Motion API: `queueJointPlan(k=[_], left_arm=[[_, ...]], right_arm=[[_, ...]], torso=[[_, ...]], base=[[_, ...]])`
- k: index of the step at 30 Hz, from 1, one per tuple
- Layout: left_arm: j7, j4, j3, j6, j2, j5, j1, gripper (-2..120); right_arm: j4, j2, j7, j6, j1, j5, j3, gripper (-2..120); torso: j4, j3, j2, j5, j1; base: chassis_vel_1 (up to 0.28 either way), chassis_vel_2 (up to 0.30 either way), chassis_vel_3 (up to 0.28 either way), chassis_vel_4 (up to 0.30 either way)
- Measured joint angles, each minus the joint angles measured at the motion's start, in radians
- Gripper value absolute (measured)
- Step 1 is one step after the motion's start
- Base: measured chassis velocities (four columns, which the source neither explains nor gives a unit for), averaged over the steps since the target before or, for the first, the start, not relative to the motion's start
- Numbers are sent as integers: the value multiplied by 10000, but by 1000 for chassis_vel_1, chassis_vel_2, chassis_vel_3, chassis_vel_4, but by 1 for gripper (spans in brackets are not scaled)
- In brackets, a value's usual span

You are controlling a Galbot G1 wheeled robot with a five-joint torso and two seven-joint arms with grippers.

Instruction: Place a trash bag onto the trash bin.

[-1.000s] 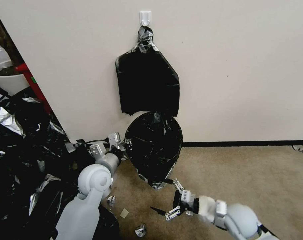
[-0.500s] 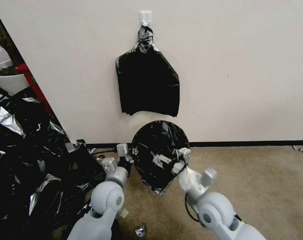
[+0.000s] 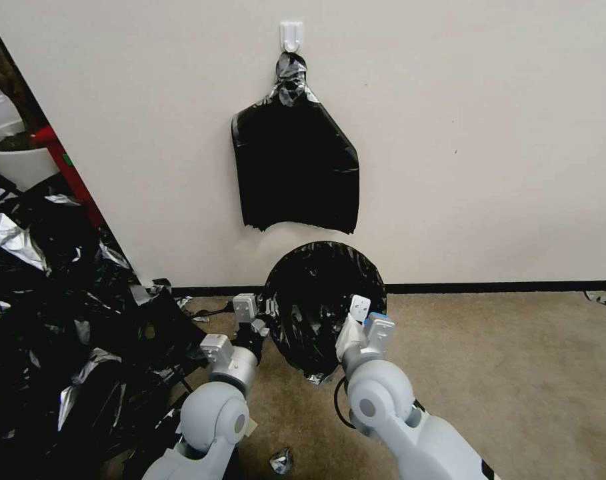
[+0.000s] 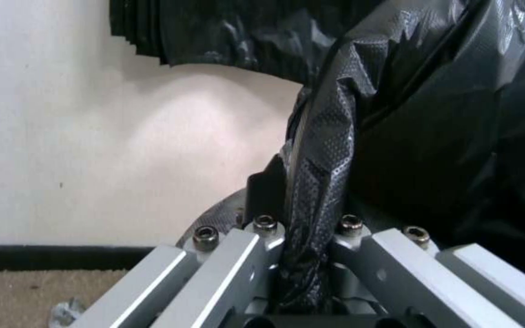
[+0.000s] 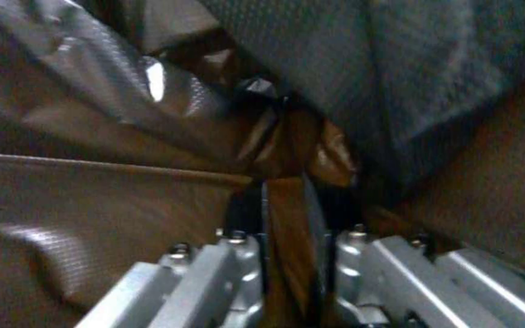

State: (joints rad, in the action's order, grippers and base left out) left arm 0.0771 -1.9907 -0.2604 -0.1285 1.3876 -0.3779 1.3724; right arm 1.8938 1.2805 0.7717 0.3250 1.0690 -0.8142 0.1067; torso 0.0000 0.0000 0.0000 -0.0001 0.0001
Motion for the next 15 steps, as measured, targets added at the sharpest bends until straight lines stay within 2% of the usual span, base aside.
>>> queueJointPlan(k=[3,9,15], left_arm=[[-108,0,39,47,36,209,51,3],[-315,4,86,181,56,636,126,3],[-774,6,173,554,59,1102,274,3]], right_arm=[[-273,-86,21,217,-194,90,-36,1],[-486,-375,35,569,-396,199,-64,0],[-800,-723,235,1129,-662,373,17,0]], torso=[[0,0,0,1,0],[-1,0,0,2,0],[-1,0,0,1,-1]], base=[[0,0,0,0],[0,0,0,0],[0,0,0,0]])
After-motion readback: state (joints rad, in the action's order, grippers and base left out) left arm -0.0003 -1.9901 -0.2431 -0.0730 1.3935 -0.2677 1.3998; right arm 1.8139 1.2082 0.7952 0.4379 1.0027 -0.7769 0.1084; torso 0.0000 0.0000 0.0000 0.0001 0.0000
